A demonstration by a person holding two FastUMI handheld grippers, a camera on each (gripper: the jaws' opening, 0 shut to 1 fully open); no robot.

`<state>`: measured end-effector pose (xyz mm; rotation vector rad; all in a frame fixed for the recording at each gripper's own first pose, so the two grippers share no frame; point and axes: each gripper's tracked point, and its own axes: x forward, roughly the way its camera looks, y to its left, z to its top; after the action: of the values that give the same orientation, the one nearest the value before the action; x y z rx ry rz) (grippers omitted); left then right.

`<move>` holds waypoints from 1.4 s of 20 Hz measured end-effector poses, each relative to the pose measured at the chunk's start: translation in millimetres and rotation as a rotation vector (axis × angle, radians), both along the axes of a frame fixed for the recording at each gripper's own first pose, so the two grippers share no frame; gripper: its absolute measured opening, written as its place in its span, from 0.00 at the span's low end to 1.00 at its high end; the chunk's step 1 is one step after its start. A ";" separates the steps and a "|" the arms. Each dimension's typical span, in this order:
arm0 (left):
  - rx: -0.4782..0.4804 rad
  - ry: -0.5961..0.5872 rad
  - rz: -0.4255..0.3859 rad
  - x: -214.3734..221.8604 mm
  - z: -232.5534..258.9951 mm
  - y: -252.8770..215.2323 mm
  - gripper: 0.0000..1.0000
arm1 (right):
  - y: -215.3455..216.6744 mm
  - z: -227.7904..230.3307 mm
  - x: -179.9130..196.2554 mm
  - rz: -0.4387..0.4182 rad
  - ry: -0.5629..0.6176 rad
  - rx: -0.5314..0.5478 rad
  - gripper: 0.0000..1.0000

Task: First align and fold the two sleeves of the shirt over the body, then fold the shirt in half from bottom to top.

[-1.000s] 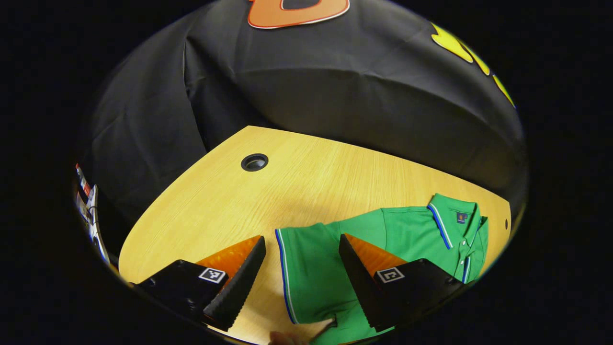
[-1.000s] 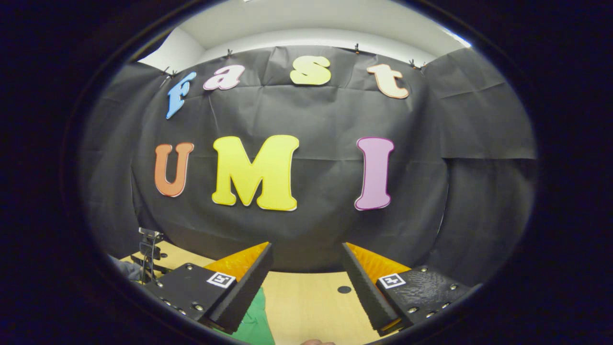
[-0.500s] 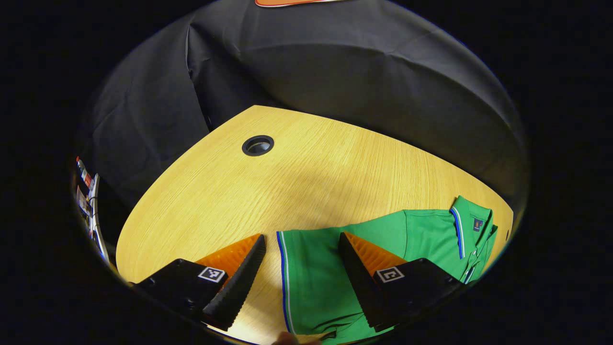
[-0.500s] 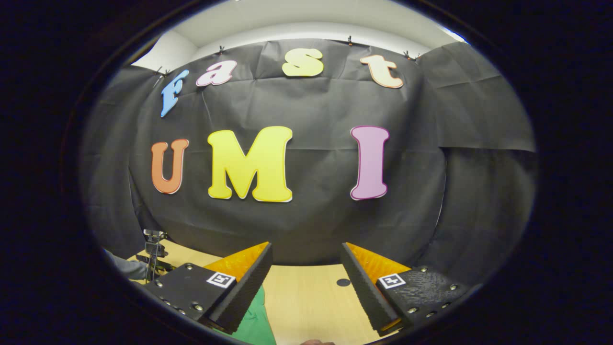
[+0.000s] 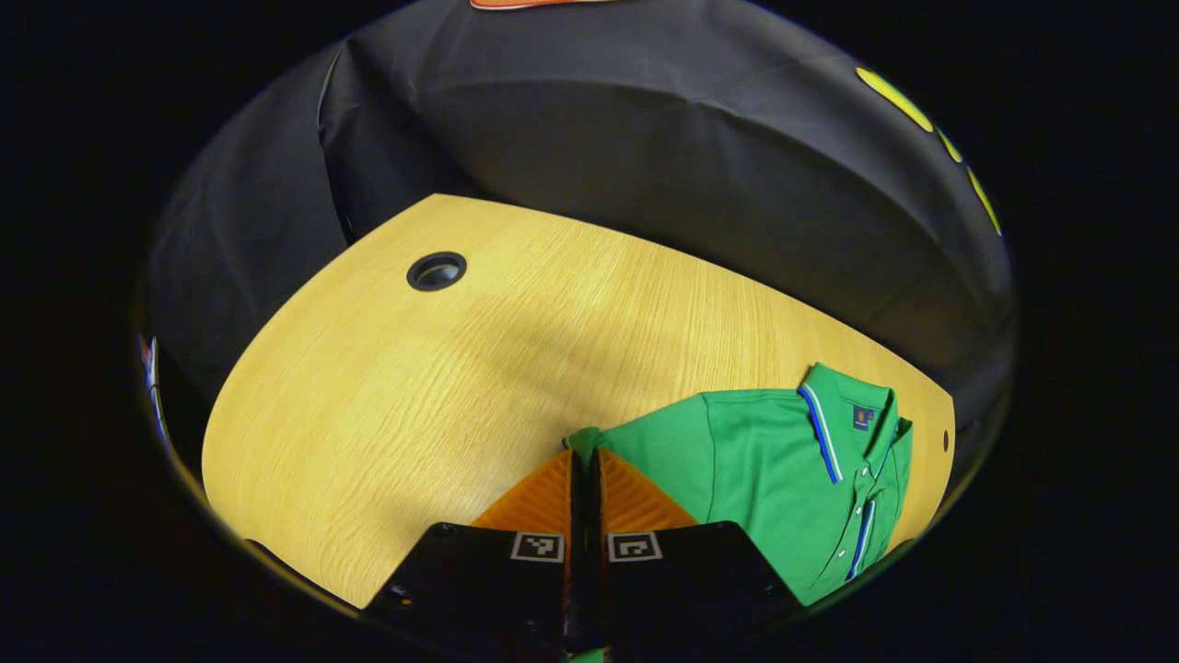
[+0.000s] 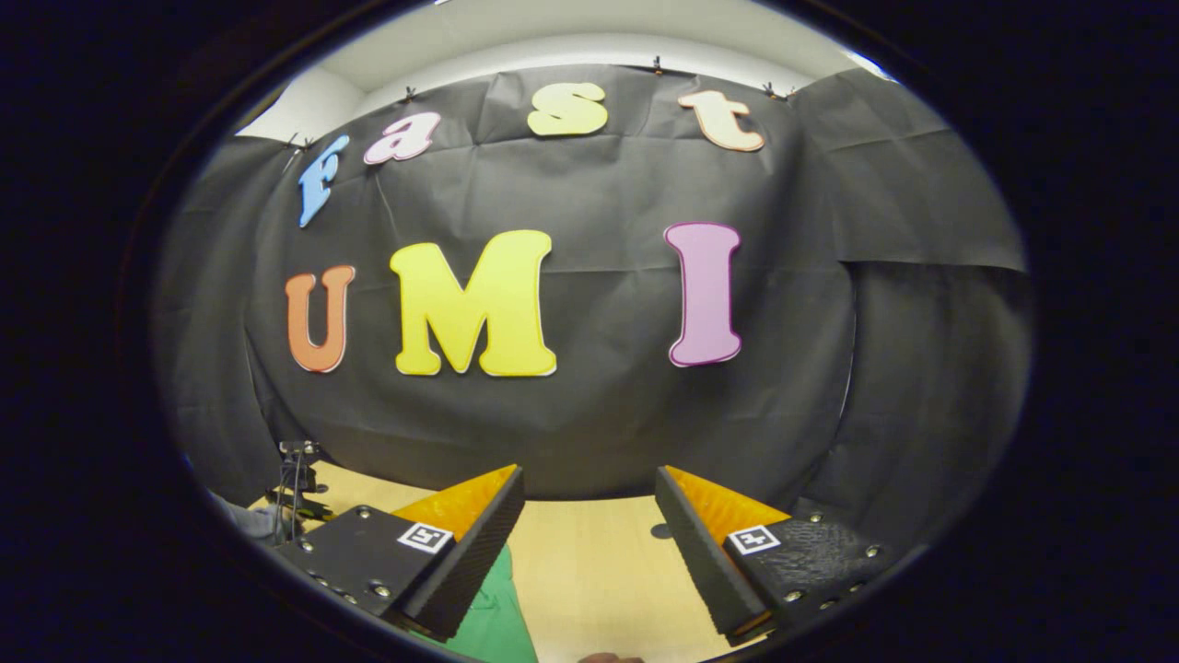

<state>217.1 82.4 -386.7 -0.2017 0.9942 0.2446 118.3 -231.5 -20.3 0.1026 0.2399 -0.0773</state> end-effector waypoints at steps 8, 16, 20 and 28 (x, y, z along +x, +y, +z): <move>-0.066 -0.125 -0.130 14.4 62.3 -86.7 0.03 | 4.6 -2.7 -0.4 0.016 -0.005 0.012 0.93; -0.069 -0.141 -0.271 -1.4 67.1 -167.3 0.04 | -4.5 -6.0 -12.5 -0.011 0.001 0.020 0.93; -0.081 -0.105 -0.311 -15.8 50.6 -193.8 0.03 | -10.7 -7.5 -17.8 -0.033 0.009 0.018 0.93; -0.120 -0.069 -0.409 -30.8 43.6 -213.9 0.65 | -9.2 -9.5 -13.6 -0.042 0.020 0.035 0.93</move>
<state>186.3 -131.4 -343.1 -0.1109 0.9596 -0.1947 104.8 -240.7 -29.8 0.1420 0.2593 -0.1156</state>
